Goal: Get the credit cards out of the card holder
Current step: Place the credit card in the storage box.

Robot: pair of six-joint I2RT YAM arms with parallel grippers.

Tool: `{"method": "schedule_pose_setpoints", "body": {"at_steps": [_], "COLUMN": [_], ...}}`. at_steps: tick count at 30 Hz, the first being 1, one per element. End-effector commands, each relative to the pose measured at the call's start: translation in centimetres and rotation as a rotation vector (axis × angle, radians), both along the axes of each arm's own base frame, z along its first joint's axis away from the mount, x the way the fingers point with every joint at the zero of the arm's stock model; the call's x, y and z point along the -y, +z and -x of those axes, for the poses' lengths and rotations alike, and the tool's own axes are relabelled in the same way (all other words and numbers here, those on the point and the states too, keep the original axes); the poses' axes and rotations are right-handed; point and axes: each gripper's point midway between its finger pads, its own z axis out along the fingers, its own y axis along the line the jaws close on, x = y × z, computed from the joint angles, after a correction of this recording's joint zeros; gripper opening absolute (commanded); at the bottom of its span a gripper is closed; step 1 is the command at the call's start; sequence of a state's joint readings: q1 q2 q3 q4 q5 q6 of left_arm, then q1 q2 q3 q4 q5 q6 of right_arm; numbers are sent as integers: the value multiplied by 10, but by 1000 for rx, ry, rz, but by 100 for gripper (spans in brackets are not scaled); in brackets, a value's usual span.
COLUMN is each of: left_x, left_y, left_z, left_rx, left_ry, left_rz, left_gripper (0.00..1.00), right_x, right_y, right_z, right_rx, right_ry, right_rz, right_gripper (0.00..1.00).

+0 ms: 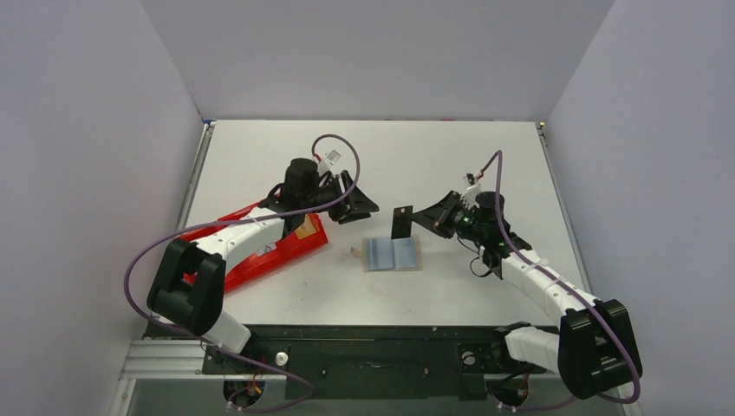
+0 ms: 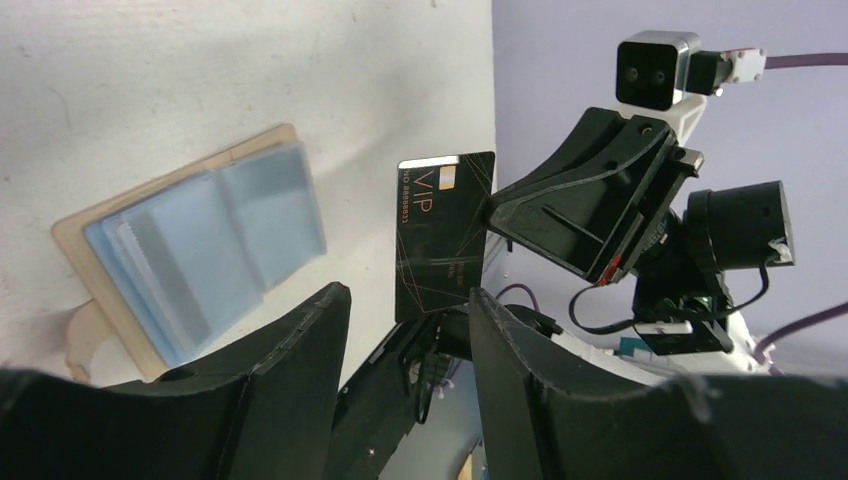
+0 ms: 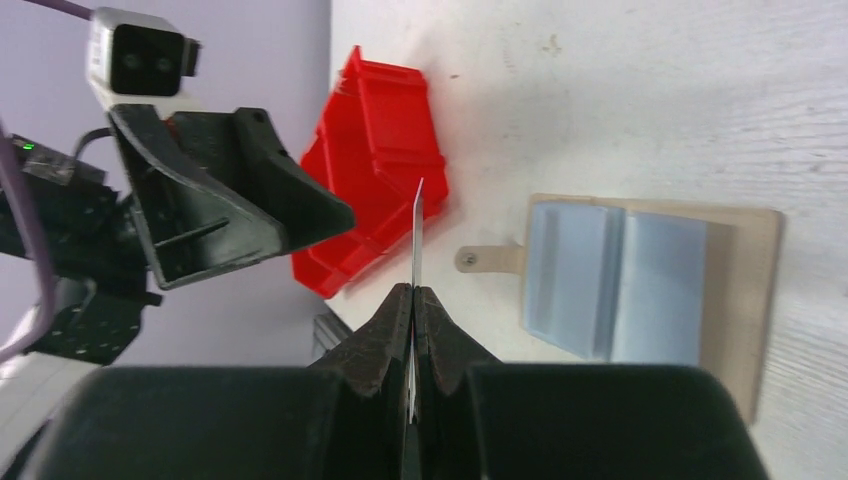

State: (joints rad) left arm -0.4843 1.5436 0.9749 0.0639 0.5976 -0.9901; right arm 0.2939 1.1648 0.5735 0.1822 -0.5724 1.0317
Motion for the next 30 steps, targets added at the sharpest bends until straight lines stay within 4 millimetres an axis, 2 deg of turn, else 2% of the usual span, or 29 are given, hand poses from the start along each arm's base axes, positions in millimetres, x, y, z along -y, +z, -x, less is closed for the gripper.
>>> {"method": "schedule_pose_setpoints", "body": {"at_steps": [1,6,10,20,22,24,30], "left_x": [10,17,18,28,30,31,33], "left_y": [48,59,58,58,60,60,60], "left_z": [6,10,12,18,20,21,23], "left_rx": [111,109,102,89,94,84,75], "left_ry": [-83,-113,-123,-160,-167,-171,-182], "left_rz": [153,245,267,282,297,305,313], "left_gripper": [45,45,45,45,42,37,0], "right_x": [-15,-22,-25,-42,-44,-45,-46], "right_y": [67,82,90,95,94,93,86], "right_z": [-6,-5,-3,2,2,2,4], "right_rx": [139,151,162,158,158,157,147], "right_ry": [47,69,81,120,123,124,131], "right_rz": [-172,-240,-274,-312,-313,-310,-286], "right_gripper": [0,0,0,0,0,0,0]}}
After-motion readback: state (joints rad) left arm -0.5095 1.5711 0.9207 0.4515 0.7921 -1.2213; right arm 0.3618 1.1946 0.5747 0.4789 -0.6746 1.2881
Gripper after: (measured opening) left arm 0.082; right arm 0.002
